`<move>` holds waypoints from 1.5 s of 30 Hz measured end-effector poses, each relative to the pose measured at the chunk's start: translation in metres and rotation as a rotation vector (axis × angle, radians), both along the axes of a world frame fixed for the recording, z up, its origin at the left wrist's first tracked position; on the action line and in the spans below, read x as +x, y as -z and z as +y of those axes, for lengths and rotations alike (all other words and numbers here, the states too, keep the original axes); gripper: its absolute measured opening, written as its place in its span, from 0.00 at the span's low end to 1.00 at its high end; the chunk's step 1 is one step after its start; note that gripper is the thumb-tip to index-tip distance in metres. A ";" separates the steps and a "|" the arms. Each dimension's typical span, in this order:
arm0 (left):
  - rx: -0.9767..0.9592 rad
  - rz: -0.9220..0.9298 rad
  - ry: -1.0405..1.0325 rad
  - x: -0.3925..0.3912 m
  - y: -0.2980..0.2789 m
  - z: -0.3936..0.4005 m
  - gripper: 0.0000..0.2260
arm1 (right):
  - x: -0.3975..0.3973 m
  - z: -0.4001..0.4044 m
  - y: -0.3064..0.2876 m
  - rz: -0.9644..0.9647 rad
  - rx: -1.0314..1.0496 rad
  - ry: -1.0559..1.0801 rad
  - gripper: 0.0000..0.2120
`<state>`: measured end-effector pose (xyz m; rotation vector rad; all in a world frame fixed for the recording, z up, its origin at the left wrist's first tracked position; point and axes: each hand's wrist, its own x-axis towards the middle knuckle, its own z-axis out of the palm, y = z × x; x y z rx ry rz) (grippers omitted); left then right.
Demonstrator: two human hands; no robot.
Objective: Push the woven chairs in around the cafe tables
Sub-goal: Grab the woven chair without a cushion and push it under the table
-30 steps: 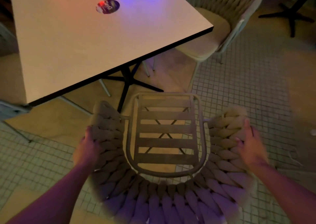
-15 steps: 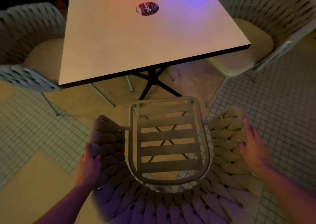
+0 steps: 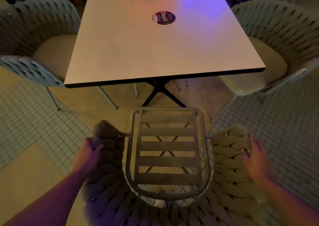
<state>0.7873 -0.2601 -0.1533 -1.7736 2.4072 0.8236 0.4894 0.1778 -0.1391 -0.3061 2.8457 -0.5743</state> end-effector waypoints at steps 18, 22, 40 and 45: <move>0.002 -0.004 -0.096 -0.031 -0.001 0.002 0.18 | -0.087 -0.036 -0.003 0.028 0.067 -0.118 0.33; -0.012 -0.036 -0.095 -0.036 -0.003 0.001 0.17 | -0.094 -0.038 -0.002 0.025 0.052 -0.137 0.33; -0.040 -0.058 -0.059 -0.044 0.000 -0.005 0.16 | -0.102 -0.044 -0.003 0.027 0.047 -0.116 0.32; -0.037 -0.059 -0.051 -0.045 -0.001 -0.003 0.18 | -0.100 -0.041 -0.003 0.028 0.047 -0.100 0.33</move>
